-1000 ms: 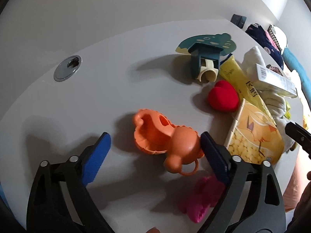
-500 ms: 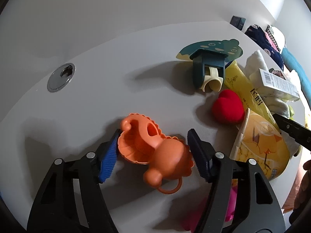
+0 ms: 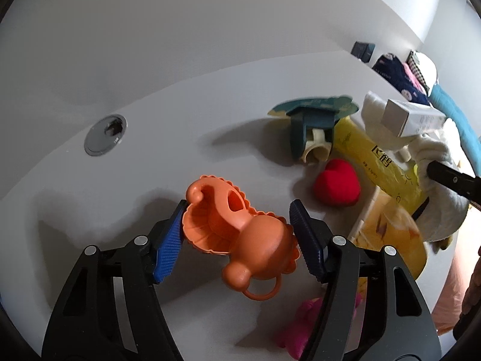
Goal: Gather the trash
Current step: 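Grasp the white knotted towel with the right tool while the left tool grasps the orange toy, then carry the towel and orange toy to the black bin and release both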
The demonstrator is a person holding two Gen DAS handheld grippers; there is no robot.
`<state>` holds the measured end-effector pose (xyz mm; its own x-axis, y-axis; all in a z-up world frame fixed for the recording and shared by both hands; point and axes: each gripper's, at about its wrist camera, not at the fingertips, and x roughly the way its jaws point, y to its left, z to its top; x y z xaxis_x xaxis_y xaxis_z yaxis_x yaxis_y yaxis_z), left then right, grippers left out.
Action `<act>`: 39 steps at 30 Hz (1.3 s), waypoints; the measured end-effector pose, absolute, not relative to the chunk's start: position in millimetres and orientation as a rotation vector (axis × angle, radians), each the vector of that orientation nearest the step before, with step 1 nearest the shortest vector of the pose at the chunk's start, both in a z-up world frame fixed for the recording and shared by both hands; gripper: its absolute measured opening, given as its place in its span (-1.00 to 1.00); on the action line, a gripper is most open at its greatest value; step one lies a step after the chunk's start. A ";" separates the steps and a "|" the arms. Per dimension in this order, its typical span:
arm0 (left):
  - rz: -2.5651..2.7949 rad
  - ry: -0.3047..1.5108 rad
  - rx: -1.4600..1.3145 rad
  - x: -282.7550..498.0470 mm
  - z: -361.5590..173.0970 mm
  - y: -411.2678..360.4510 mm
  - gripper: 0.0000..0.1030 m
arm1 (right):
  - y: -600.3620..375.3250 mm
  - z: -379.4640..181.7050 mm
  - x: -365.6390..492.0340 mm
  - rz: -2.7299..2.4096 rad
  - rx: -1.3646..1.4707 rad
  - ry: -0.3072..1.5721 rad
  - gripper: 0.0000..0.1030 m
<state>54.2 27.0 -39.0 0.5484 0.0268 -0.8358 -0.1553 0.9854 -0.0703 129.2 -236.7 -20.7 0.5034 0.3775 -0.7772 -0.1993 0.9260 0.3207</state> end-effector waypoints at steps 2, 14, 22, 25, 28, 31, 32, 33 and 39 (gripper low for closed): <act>0.107 0.969 -0.141 52.2 -32.2 26.7 0.28 | -237.2 -11.1 127.1 0.357 0.202 0.963 -0.25; 0.070 0.877 -0.114 27.4 8.2 10.3 0.28 | -258.8 34.9 98.7 0.362 0.227 0.854 -0.25; -0.003 0.853 -0.069 17.8 23.1 -35.8 0.28 | -298.6 48.1 63.9 0.318 0.249 0.822 -0.25; -0.046 0.850 -0.046 11.4 26.2 -58.8 0.28 | -322.4 50.1 45.2 0.291 0.261 0.819 -0.25; -0.100 0.849 -0.021 4.0 28.5 -86.9 0.28 | -344.0 51.6 26.9 0.269 0.275 0.817 -0.25; -0.154 0.848 -0.002 -2.8 30.3 -113.3 0.28 | -368.8 54.7 5.9 0.233 0.281 0.806 -0.25; -0.177 0.846 0.011 -6.1 31.1 -125.2 0.28 | -378.3 55.8 -2.0 0.219 0.285 0.803 -0.25; -0.200 0.847 0.022 -8.9 31.3 -135.3 0.28 | -387.5 56.7 -9.8 0.204 0.288 0.799 -0.25; -0.339 0.846 0.082 -29.2 32.9 -192.5 0.28 | -431.9 57.0 -50.5 0.118 0.304 0.787 -0.24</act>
